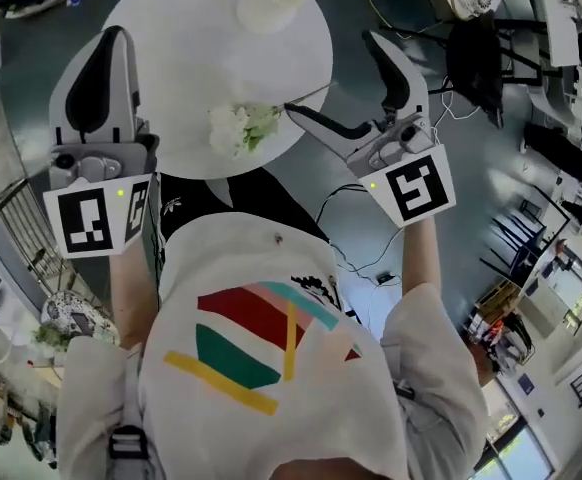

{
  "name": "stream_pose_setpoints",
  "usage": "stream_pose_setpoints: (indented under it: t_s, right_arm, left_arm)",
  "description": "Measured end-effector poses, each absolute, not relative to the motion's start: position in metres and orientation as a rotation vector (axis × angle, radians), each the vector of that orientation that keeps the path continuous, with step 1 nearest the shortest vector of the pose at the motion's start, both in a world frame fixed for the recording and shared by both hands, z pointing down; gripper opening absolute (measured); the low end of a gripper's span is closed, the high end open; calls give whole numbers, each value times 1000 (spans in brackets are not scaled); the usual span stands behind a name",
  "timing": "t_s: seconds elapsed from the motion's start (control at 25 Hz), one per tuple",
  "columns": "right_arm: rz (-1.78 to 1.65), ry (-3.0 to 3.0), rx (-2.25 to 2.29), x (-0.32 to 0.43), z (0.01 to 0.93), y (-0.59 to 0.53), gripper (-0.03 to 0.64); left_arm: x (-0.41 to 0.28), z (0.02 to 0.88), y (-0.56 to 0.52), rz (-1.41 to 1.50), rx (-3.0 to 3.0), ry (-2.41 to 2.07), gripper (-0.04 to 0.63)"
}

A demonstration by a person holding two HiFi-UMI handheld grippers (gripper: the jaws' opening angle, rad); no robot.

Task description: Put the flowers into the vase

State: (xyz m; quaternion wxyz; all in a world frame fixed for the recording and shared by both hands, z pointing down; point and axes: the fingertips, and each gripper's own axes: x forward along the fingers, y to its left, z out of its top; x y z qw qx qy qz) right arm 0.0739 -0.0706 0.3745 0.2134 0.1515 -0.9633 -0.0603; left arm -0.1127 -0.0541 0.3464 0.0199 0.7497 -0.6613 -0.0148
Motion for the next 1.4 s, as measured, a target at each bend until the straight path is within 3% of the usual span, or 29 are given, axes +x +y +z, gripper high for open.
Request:
stream_pose_setpoints:
  t_s: [0.4,0.8,1.4]
  right_arm:
    - [-291,-2115,-567,80,523,38,479]
    - [-380,-1832,-801,83,619,56,477]
    - [-480,-1749,-768,73,660,65,468]
  left_arm:
    - [-130,383,-22,-79,2123,-2170,6]
    - [-155,410,-42,-89,2042,-2151,6]
    - [-165,439,-71,-78,2107,-1964,6]
